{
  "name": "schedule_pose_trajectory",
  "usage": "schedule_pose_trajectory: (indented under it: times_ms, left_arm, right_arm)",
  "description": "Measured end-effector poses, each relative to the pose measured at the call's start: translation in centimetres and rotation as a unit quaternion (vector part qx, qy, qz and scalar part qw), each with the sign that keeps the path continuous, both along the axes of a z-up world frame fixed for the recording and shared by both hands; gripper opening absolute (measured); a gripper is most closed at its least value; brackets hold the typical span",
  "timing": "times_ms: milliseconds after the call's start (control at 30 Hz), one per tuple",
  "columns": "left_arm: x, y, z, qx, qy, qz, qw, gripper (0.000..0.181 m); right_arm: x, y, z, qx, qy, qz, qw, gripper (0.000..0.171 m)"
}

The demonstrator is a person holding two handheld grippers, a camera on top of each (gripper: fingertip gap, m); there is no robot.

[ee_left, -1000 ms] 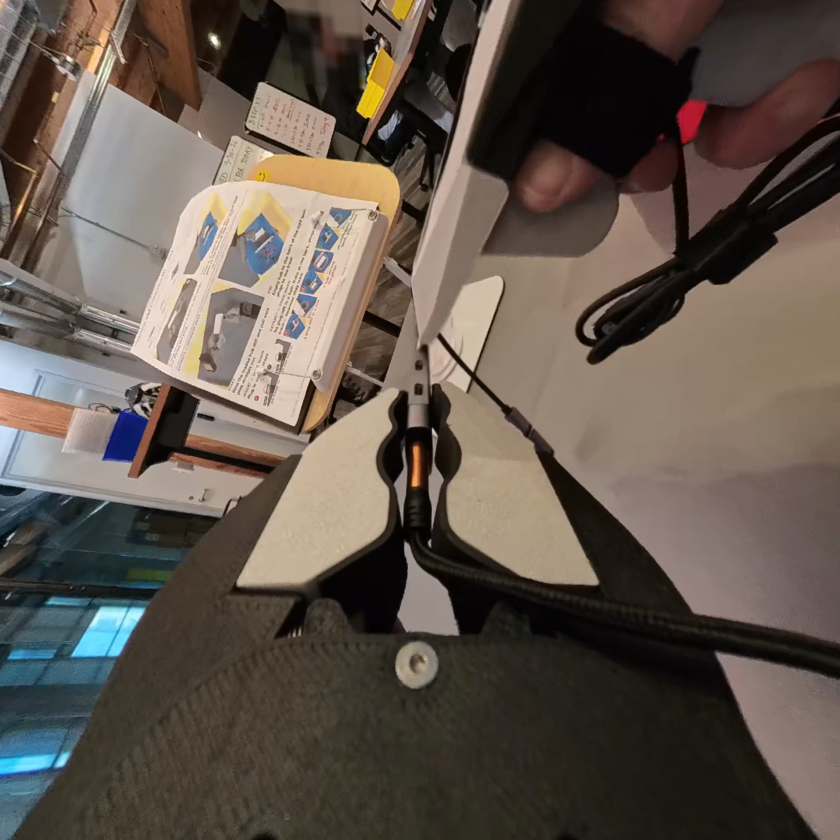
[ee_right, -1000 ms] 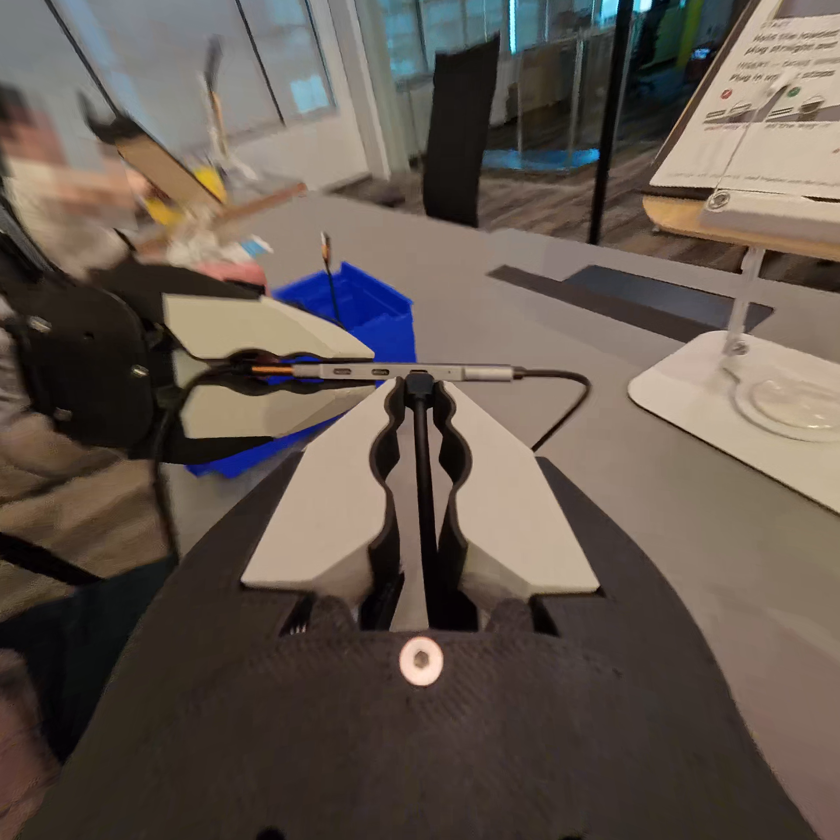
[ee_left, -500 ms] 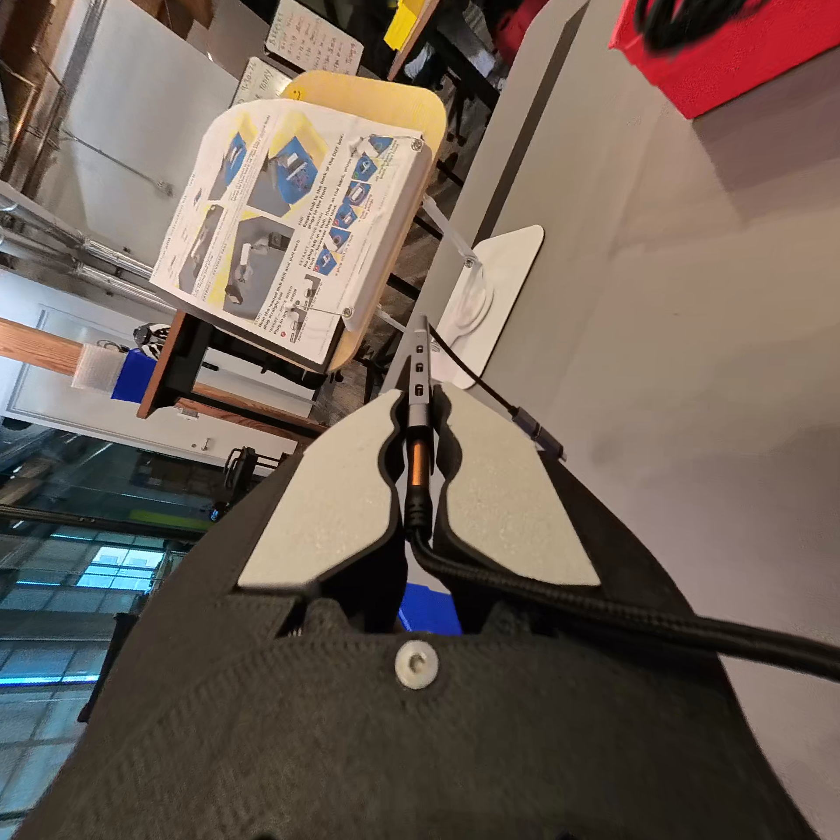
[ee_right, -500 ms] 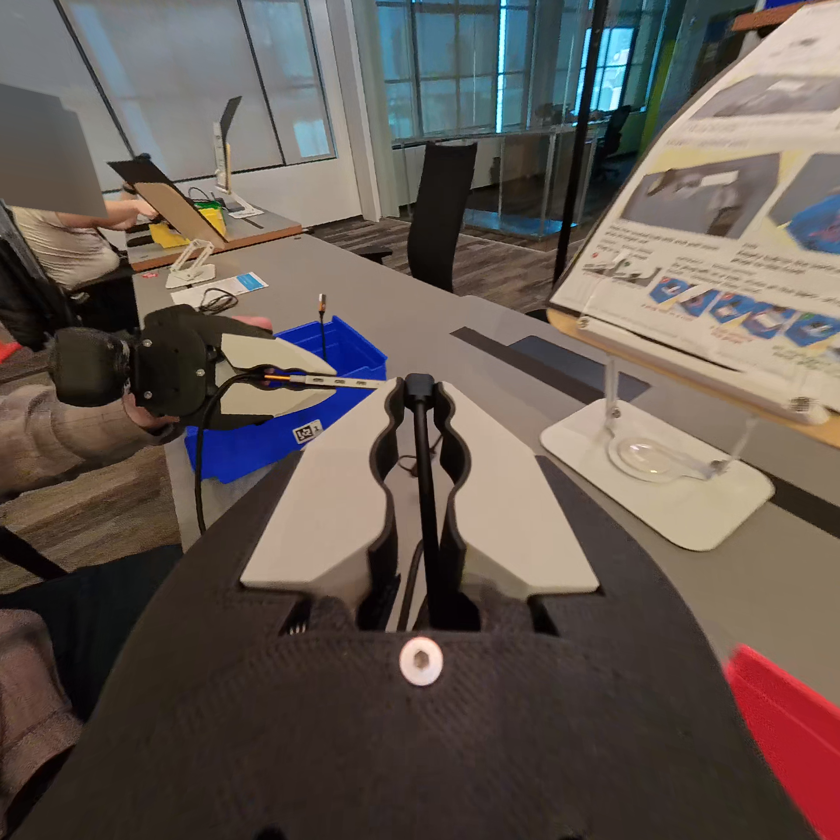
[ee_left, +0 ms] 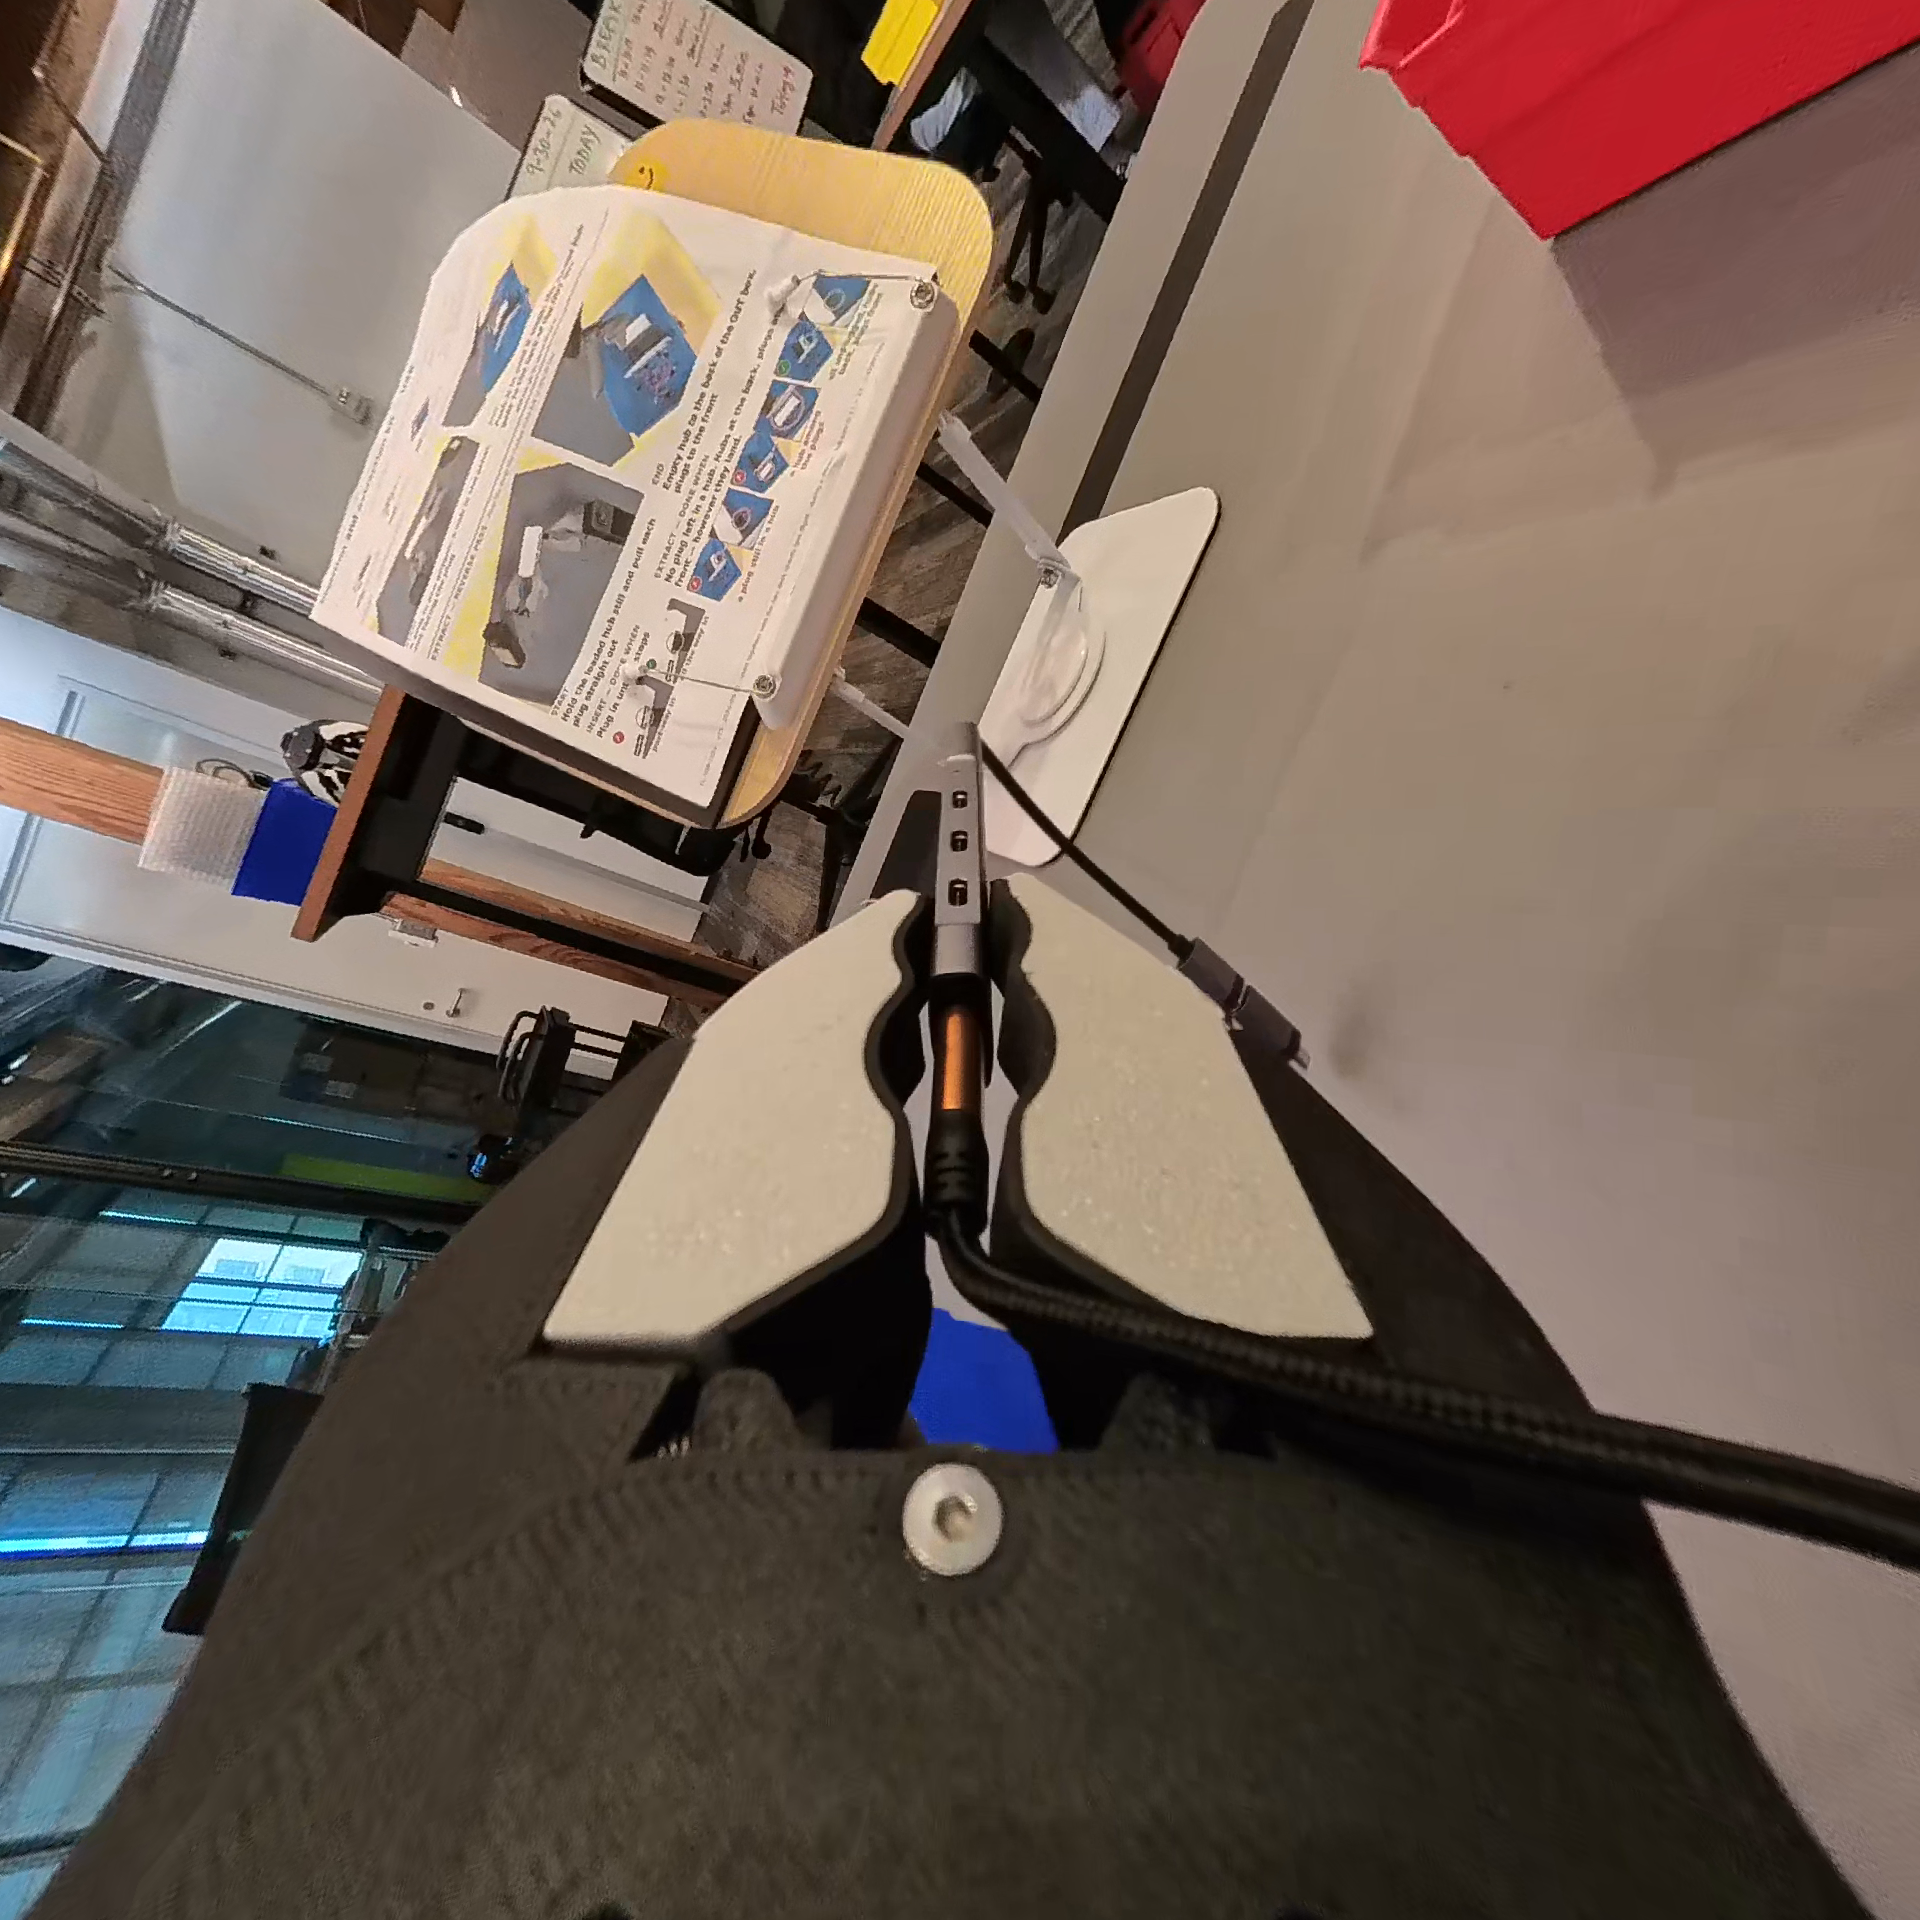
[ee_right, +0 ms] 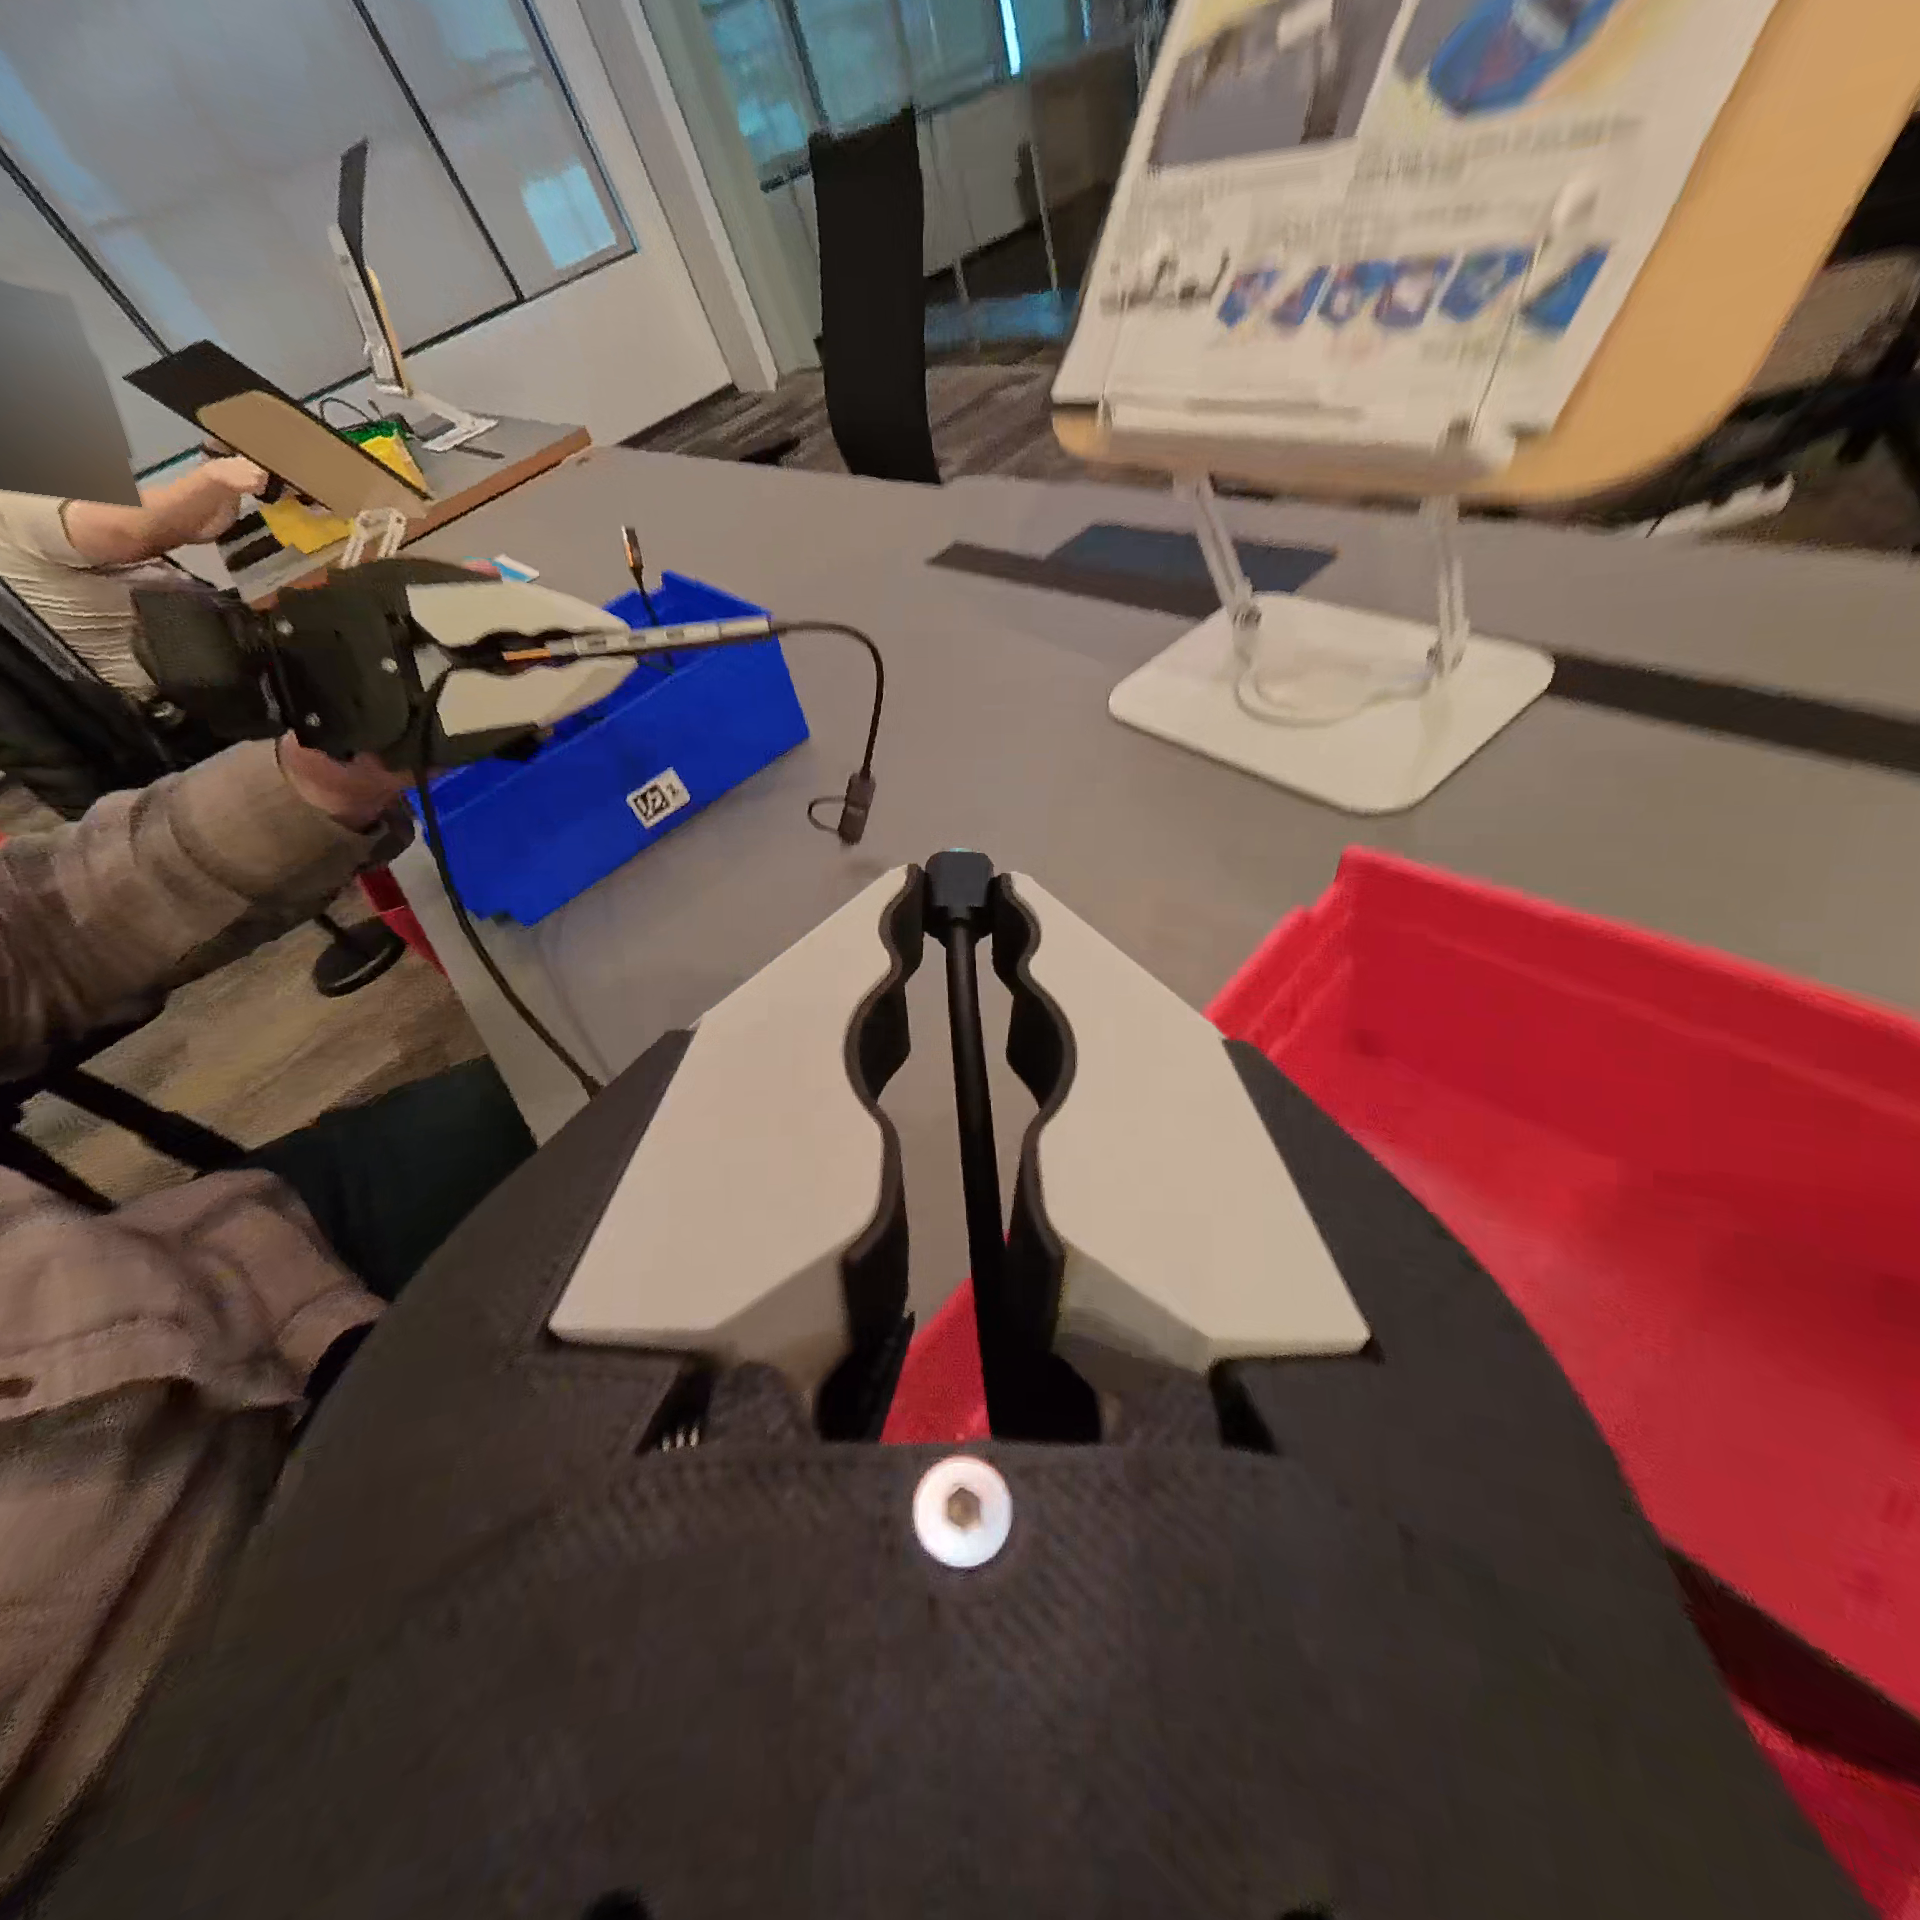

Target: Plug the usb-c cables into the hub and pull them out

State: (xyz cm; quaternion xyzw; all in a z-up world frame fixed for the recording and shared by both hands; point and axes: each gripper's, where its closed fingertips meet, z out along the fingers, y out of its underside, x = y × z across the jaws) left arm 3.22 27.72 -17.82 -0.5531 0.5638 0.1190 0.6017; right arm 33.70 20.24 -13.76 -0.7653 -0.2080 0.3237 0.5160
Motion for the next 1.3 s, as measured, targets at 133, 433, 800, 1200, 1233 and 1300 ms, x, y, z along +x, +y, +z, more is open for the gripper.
schedule_pose_trajectory:
  times_ms: [133, 433, 800, 1200, 1233, 1300]
  left_arm:
    - [0.4, -0.3, -0.1, -0.002, 0.002, -0.004, 1.000, 0.009]
    - [0.7, -0.3, -0.7, -0.008, 0.008, -0.006, 1.000, 0.009]
    - [0.4, -0.5, -0.5, -0.006, 0.008, -0.009, 1.000, 0.009]
    - [0.6, -1.1, -0.1, -0.001, 0.007, -0.013, 1.000, 0.009]
    - [0.5, -1.0, -0.1, -0.001, 0.006, -0.012, 1.000, 0.009]
    - [0.4, -0.9, -0.1, -0.001, 0.005, -0.010, 1.000, 0.009]
  right_arm:
    - [1.8, 0.4, -5.3, -0.068, -0.001, -0.009, 0.998, 0.010]
    - [7.2, 0.0, -12.2, -0.141, -0.221, -0.079, 0.962, 0.017]
    - [3.6, -4.8, -9.7, -0.101, -0.278, -0.008, 0.955, 0.029]
    - [3.6, -3.9, -9.2, -0.055, -0.249, -0.055, 0.965, 0.002]
    - [4.2, -3.9, -8.2, -0.047, -0.243, -0.067, 0.966, 0.002]
    - [5.6, -4.1, -6.3, -0.030, -0.245, -0.100, 0.964, 0.002]
